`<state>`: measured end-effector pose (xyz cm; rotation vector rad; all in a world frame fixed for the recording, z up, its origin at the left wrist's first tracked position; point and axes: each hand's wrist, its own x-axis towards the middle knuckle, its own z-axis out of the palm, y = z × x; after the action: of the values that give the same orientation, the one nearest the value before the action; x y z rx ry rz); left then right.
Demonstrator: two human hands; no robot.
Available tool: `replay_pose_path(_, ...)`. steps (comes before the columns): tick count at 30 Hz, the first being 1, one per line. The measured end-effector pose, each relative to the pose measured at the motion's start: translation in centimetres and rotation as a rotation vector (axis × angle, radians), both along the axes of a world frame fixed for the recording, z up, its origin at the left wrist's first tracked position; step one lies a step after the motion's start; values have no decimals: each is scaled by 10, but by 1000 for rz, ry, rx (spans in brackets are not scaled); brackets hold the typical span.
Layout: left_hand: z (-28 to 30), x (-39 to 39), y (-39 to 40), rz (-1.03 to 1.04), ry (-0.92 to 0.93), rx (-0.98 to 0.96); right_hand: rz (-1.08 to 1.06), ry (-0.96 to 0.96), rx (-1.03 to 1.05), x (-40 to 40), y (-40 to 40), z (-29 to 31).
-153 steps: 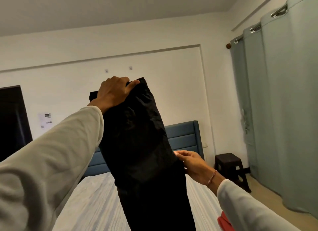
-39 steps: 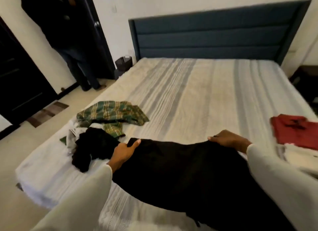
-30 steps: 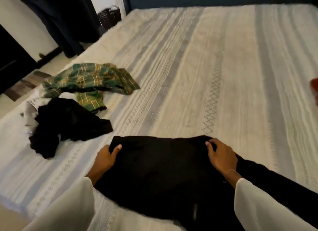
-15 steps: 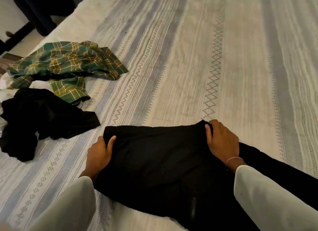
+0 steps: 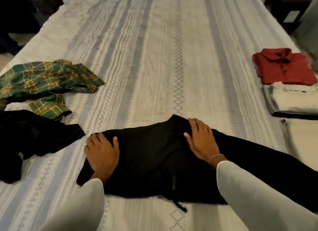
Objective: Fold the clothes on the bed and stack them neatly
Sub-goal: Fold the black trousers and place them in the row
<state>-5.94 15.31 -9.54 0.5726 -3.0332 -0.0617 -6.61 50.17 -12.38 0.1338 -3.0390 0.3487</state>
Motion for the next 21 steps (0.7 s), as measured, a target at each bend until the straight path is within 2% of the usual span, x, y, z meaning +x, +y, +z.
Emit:
replay_pose_path(5,11,13,101,-457,5,78,-83,-24,-35,67,36,21)
replay_pose_path(10,18,31,210,-802,14,217,-172,-75,-53,123,107,39)
replay_pose_path(16,15,56,316,-1054,-26,221,-451,-1,-60,190,223,42)
replay_pose_path(19,6,70,374,-1172,-17,215,-629,-72,2,241,295,43)
replay_pose_path(21,3,77,400,-1199,-63,215,-624,-124,49,273,328,42)
